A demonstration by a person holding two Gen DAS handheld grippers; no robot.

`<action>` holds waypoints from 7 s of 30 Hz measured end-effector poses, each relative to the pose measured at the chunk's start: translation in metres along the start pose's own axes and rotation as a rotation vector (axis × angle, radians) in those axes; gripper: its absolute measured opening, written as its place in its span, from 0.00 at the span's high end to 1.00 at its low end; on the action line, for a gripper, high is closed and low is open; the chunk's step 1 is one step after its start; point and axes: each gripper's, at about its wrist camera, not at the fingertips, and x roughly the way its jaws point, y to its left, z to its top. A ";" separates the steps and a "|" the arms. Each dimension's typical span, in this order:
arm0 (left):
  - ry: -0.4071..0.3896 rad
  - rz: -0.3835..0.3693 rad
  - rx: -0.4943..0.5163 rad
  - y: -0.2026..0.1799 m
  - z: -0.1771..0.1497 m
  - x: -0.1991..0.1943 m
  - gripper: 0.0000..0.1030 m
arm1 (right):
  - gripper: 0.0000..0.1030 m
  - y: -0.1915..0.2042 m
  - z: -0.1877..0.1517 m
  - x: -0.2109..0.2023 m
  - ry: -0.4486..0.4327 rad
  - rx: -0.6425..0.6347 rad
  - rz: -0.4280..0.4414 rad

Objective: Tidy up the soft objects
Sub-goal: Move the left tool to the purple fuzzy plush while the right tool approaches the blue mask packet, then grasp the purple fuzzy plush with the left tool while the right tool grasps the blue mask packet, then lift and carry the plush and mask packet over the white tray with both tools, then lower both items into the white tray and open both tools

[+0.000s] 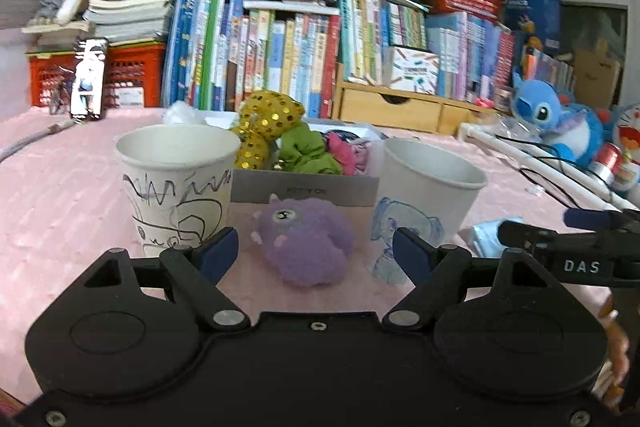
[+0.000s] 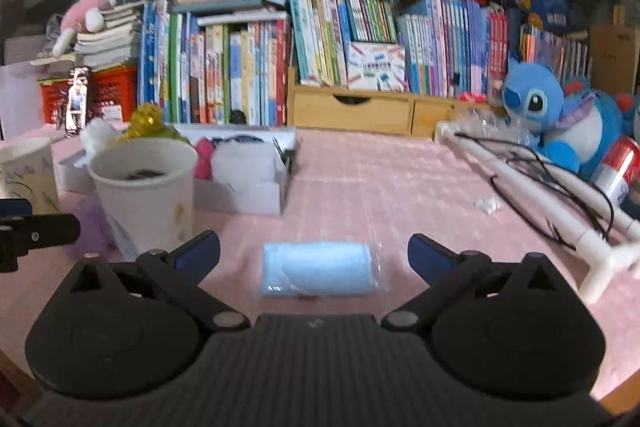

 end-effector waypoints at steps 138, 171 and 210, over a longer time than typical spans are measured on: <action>-0.115 0.003 0.062 -0.006 0.050 -0.008 0.67 | 0.24 -0.013 0.039 0.038 0.149 0.013 0.042; -0.007 -0.087 0.073 0.040 0.176 0.037 0.67 | 0.24 0.023 0.126 0.050 0.066 0.071 0.236; 0.288 -0.015 0.031 0.088 0.222 0.175 0.67 | 0.23 0.074 0.167 0.167 0.331 0.126 0.282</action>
